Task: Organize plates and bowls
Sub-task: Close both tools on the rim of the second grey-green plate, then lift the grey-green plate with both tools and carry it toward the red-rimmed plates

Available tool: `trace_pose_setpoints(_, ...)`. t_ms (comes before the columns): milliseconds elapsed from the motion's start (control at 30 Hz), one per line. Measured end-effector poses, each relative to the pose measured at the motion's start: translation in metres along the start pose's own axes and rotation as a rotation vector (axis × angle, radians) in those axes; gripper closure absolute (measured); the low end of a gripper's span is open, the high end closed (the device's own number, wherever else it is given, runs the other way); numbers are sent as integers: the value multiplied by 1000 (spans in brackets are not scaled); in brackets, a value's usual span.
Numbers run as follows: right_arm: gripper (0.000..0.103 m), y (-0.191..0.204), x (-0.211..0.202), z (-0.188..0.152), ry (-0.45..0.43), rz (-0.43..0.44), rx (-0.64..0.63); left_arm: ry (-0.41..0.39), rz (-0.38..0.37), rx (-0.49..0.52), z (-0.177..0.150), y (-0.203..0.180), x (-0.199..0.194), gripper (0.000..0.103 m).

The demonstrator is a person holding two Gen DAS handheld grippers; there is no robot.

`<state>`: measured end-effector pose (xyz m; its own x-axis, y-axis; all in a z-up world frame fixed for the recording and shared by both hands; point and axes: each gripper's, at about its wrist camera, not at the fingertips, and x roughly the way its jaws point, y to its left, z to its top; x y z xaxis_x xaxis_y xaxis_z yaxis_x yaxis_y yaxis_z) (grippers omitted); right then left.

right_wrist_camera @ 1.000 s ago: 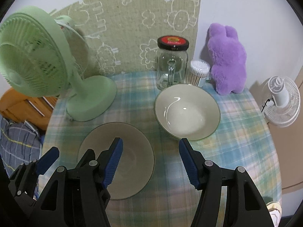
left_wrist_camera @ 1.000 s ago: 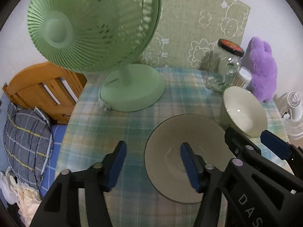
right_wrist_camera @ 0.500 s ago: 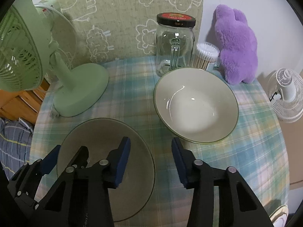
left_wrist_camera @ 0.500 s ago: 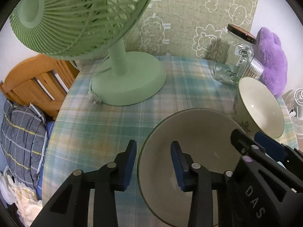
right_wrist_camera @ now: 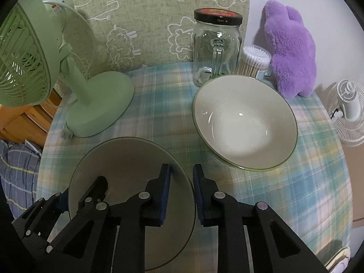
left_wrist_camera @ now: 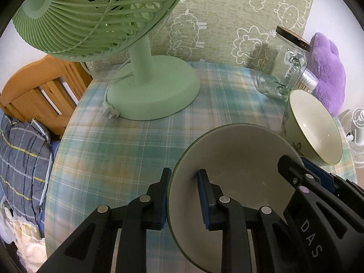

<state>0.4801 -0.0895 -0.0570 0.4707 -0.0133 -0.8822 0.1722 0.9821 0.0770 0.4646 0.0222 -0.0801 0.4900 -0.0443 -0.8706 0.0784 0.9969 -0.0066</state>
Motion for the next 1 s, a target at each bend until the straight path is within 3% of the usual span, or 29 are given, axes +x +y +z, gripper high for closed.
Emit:
trace_pose_setpoints(533,79,-1,-2,-8,30,-2,-11,22,7,52,-9,-4,-8,82)
trace_pose_setpoints(1000,79,-6,-35,-28,28,-7,-9,10,0,63,-28,-10,-41,82)
